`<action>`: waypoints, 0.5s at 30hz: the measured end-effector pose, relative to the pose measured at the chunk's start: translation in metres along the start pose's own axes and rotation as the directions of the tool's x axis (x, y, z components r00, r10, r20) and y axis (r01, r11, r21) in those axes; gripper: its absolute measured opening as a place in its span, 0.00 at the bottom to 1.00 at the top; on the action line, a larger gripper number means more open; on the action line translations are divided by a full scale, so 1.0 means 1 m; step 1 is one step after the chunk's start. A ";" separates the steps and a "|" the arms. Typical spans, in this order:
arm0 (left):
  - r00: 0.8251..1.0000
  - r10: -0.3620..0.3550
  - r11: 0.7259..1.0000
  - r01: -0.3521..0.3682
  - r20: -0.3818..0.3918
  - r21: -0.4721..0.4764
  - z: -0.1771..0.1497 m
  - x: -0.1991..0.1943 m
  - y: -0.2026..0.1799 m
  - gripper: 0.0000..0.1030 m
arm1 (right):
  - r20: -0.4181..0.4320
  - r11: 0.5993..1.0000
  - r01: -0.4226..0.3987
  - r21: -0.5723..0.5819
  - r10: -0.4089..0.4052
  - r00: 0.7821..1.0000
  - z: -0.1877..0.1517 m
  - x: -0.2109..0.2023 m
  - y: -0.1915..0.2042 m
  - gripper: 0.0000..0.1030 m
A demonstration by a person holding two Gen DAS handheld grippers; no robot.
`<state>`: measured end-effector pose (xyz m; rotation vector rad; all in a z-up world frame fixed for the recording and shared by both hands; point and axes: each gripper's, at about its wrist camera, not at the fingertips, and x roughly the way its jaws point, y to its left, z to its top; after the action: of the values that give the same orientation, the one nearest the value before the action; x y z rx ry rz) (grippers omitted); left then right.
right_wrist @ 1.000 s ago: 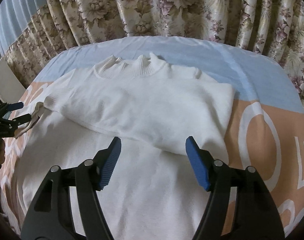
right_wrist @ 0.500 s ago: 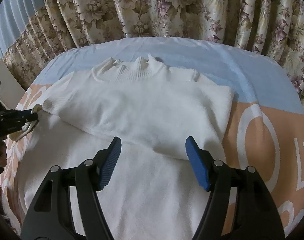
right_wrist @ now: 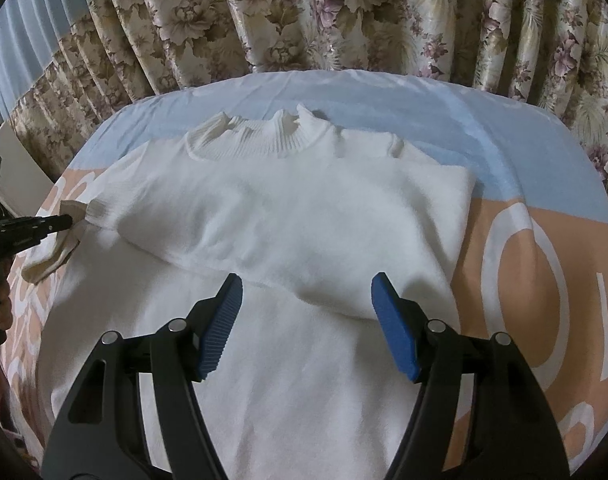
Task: Fold small clothes
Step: 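Fold the held sleeve across the sweater body with the left tool, release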
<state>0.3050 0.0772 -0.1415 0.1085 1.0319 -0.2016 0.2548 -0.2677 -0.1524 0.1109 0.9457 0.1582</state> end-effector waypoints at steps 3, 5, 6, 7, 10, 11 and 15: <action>0.999 -0.009 1.000 0.009 0.048 0.010 0.017 -0.013 -0.028 0.08 | 0.018 1.000 0.006 0.006 -0.006 1.000 0.005 -0.002 -0.005 0.66; 0.997 -0.052 0.998 0.051 0.063 0.025 0.028 -0.015 -0.050 0.08 | 0.027 1.000 0.028 0.012 -0.029 0.999 0.007 -0.004 -0.011 0.66; 0.995 -0.078 0.996 0.075 0.066 0.039 0.033 -0.015 -0.063 0.08 | 0.029 0.999 0.040 0.025 -0.041 0.999 0.007 -0.005 -0.017 0.66; 0.992 -0.106 0.993 0.102 0.070 0.064 0.037 -0.014 -0.083 0.08 | 0.028 0.998 0.046 0.039 -0.047 0.998 0.007 -0.006 -0.023 0.66; 0.979 -0.197 0.976 0.190 0.060 0.109 0.043 -0.008 -0.129 0.08 | 0.030 0.994 0.063 0.090 -0.066 0.997 0.003 -0.010 -0.043 0.66; 0.973 -0.226 0.968 0.218 0.051 0.123 0.043 -0.006 -0.143 0.08 | 0.029 0.993 0.067 0.099 -0.071 0.997 0.002 -0.011 -0.048 0.66; 0.949 -0.316 0.933 0.313 -0.015 0.180 0.041 0.014 -0.205 0.08 | 0.017 0.986 0.096 0.134 -0.099 0.995 -0.006 -0.015 -0.067 0.66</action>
<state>0.3018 -0.1321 -0.1321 0.1046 1.0118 -0.5879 0.2470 -0.3366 -0.1544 0.1884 0.9353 0.0033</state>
